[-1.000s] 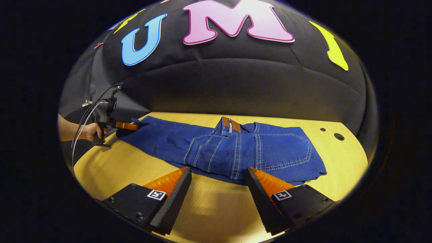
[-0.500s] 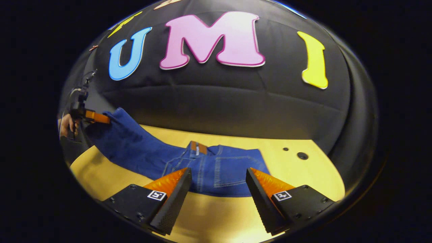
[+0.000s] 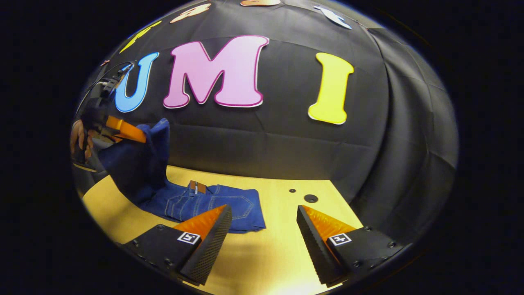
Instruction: Grasp the waist and the cuffs of the jeans and fold them to make the two legs overlap; first hold the waist and fold one-third of the jeans toward the cuffs, then hold the cuffs and fold the remaining one-third in the same direction to finish folding.
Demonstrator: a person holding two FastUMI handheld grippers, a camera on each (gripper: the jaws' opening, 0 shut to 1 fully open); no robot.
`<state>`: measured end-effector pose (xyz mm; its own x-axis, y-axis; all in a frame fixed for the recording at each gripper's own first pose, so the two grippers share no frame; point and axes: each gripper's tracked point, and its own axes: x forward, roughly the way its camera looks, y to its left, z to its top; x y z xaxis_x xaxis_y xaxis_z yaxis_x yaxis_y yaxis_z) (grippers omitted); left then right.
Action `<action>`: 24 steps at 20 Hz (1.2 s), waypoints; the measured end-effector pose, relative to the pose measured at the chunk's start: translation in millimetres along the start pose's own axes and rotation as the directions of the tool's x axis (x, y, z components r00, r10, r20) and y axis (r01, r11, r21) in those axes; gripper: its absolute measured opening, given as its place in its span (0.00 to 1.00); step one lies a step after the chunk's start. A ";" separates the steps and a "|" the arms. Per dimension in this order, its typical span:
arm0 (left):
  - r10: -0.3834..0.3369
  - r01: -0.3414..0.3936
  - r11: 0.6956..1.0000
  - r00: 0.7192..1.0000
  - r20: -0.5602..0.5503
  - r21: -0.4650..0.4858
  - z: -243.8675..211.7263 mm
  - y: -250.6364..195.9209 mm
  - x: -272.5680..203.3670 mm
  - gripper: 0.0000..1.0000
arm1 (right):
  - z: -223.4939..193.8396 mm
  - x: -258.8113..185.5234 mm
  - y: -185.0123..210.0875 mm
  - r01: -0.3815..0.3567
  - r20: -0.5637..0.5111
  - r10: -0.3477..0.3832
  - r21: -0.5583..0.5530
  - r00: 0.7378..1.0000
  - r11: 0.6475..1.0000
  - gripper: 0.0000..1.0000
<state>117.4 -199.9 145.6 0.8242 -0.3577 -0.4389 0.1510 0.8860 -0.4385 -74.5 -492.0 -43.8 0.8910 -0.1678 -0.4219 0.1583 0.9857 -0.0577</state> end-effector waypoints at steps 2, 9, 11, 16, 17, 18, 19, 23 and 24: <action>-0.047 0.048 0.999 0.998 -0.047 0.017 -21.0 -40.1 31.7 0.06 | -3.8 -17.0 -20.5 0.030 -0.009 -0.030 0.010 1.000 1.000 0.97; 0.021 -0.009 0.999 0.975 -0.221 0.051 -113.0 -85.8 133.7 0.08 | 0.7 -59.7 -52.4 0.087 -0.001 -0.088 0.150 0.996 0.985 0.97; 0.041 -0.022 0.997 0.966 -0.257 0.074 -131.8 -90.9 144.4 0.13 | 3.4 -68.3 -58.1 0.090 0.001 -0.091 0.159 0.996 0.983 0.97; -0.105 0.111 0.994 0.973 -0.208 0.018 -122.5 -137.1 121.0 0.78 | 11.8 -87.7 -66.4 0.114 -0.002 -0.115 0.166 0.993 0.979 0.96; -0.116 0.120 0.993 0.978 -0.176 0.014 -113.7 -131.9 110.5 0.97 | 16.0 -92.2 -67.1 0.116 0.001 -0.118 0.172 0.993 0.978 0.96; -0.122 0.126 0.992 0.983 -0.138 0.019 -100.1 -128.1 94.3 0.97 | 22.0 -96.7 -64.7 0.116 0.011 -0.120 0.175 0.993 0.978 0.96; -0.131 0.134 0.991 0.987 -0.096 0.026 -85.9 -126.0 70.9 0.97 | 29.7 -101.9 -60.8 0.110 0.023 -0.116 0.175 0.993 0.978 0.96; -0.118 0.114 0.992 0.988 0.094 0.053 -34.3 -98.4 -40.8 0.97 | 62.0 -134.3 -34.9 0.095 0.077 -0.107 0.150 0.991 0.984 0.98; -0.096 0.087 0.994 0.985 0.145 0.068 -22.5 -86.7 -74.7 0.97 | 71.7 -142.8 -24.8 0.085 0.097 -0.100 0.142 0.990 0.986 0.98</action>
<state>30.4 -256.7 198.7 0.8763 -0.3948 -0.2759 0.2592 0.8693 -0.4208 -175.2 -493.6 82.8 0.9078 -0.2657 -0.3245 0.2924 0.9556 0.0355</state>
